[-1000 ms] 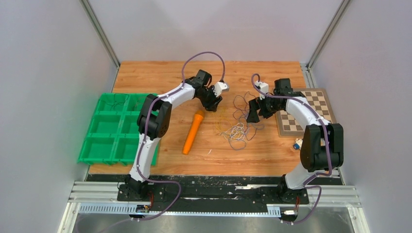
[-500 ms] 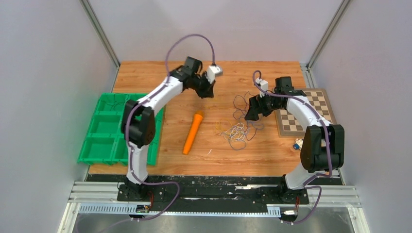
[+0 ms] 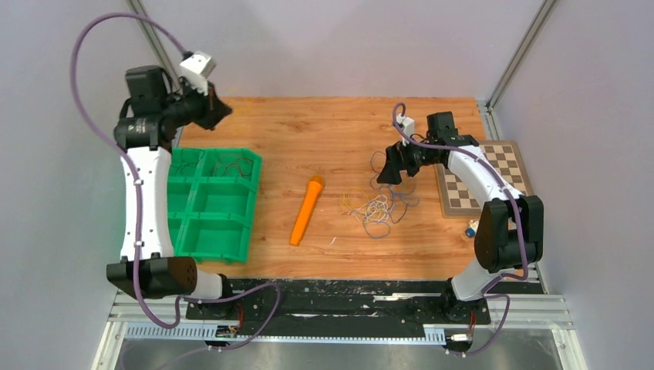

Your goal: Untangle the cables

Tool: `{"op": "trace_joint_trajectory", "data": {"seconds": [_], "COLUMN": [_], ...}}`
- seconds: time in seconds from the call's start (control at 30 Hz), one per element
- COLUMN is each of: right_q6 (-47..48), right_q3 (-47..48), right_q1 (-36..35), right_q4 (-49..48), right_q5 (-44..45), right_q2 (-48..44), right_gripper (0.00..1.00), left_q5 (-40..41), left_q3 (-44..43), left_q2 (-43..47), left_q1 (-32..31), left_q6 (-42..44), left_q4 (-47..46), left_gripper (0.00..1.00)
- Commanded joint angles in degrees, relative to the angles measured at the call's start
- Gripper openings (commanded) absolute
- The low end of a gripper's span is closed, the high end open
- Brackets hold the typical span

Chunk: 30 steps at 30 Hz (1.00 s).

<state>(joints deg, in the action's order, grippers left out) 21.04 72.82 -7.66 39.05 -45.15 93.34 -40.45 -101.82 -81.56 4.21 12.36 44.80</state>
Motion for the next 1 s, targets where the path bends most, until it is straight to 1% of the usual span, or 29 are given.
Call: {"op": "trace_joint_trajectory", "data": {"seconds": [0.0, 0.03, 0.07, 0.1, 0.13, 0.17, 0.2, 0.27, 0.3, 0.33, 0.43, 0.67, 0.8, 0.9, 0.97], "right_q6": [0.6, 0.8, 1.0, 1.2, 1.4, 1.5, 1.8, 2.3, 2.5, 2.9, 3.1, 4.5, 4.9, 5.3, 5.7], "right_q3": [1.0, 0.9, 0.9, 1.0, 1.1, 1.3, 1.6, 2.3, 2.8, 4.0, 5.7, 7.3, 7.1, 7.0, 6.9], "right_q1": [-0.9, -1.1, -1.5, -1.8, -2.1, -2.3, -2.5, -2.9, -2.9, -3.3, -3.6, -4.5, -4.7, -4.7, -4.7], "right_q4": [-0.9, -0.6, -0.3, 0.0, 0.3, 0.5, 0.8, 1.6, 2.1, 3.3, 5.0, 8.1, 8.7, 8.9, 8.9], "right_q5": [-1.8, -1.7, -1.5, -1.3, -0.8, -0.5, -0.3, 0.3, 0.6, 1.4, 2.5, 5.9, 7.1, 8.4, 8.9], "right_q2": [-0.7, -0.6, -0.6, -0.6, -0.5, -0.5, -0.3, 0.1, 0.4, 1.1, 2.0, 1.7, 1.2, 0.9, 0.7], "right_gripper": [0.89, 0.9, 0.9, 0.9, 0.91, 0.91, 0.91, 0.92, 0.92, 0.92, 0.92, 0.93, 0.92, 0.93, 0.93], "left_q5": [6.8, 10.2, 11.8, 14.5, 15.6, 17.0, 17.6, 20.9, 23.0, 25.8, 29.8, 30.0, 29.9, 29.0, 27.0], "left_q3": [4.2, 5.8, 6.6, 8.6, 9.9, 12.5, 14.0, 19.0, 22.5, 26.9, 32.5, 40.0, 38.5, 35.0, 32.7], "left_q2": [5.7, 6.4, 7.5, 7.9, 8.9, 9.5, 10.6, 12.2, 12.8, 14.0, 13.9, 12.0, 8.7, 6.4, 6.4], "left_q1": [11.9, 13.9, 18.0, 19.9, 23.8, 25.9, 29.5, 33.2, 34.2, 36.8, 38.2, 39.1, 39.0, 39.1, 39.0], "left_q6": [7.5, 9.4, 10.4, 11.9, 13.0, 13.6, 14.9, 16.5, 17.0, 18.4, 18.8, 19.7, 18.9, 17.9, 17.3], "left_q4": [15.9, 18.1, 19.0, 20.3, 20.5, 20.5, 20.2, 17.6, 14.8, 10.8, 4.6, -6.7, -10.0, -8.4, -7.2], "left_gripper": [0.0, 0.0, 0.0, 0.0, 0.0, 0.0, 0.0, 0.0, 0.0, 0.0, 0.0, 0.0, 0.0, 0.0, 0.0]}}
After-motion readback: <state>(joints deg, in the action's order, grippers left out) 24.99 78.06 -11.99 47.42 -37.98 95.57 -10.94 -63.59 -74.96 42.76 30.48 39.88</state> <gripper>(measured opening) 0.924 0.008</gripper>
